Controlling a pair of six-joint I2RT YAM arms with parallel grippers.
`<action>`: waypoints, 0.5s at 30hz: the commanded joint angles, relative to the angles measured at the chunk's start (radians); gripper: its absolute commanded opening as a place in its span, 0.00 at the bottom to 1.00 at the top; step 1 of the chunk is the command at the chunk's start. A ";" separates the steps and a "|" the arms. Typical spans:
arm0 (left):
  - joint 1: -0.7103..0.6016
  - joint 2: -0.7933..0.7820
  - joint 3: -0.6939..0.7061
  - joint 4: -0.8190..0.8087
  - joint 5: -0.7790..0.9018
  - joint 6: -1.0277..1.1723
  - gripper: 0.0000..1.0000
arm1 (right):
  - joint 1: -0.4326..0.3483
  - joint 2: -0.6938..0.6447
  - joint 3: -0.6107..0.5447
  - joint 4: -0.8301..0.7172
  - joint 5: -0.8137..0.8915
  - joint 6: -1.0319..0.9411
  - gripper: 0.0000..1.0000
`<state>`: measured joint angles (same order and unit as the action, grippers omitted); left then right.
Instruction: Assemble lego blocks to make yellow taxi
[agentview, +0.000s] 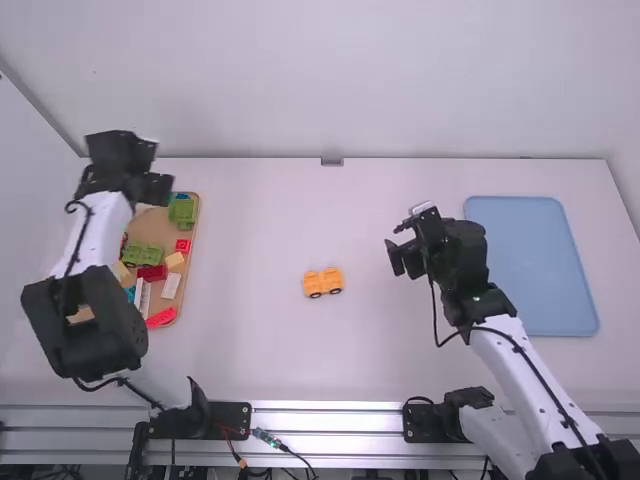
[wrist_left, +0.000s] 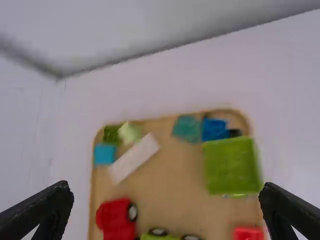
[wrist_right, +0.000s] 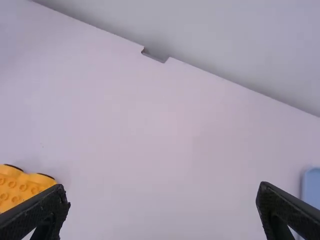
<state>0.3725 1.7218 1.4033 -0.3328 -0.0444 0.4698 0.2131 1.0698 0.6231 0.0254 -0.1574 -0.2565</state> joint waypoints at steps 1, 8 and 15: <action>0.104 0.012 -0.004 -0.019 0.237 -0.076 0.99 | 0.013 -0.012 -0.007 0.020 -0.002 0.005 0.99; 0.286 0.012 -0.004 -0.077 0.458 -0.102 0.99 | 0.005 -0.012 -0.008 0.043 0.000 0.004 0.99; 0.306 0.012 -0.004 -0.034 0.031 -0.563 0.99 | -0.003 -0.012 -0.007 0.048 -0.007 0.051 0.99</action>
<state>0.6834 1.7248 1.4033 -0.3611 0.1848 0.1532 0.2150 1.0698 0.6231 0.0719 -0.1585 -0.2276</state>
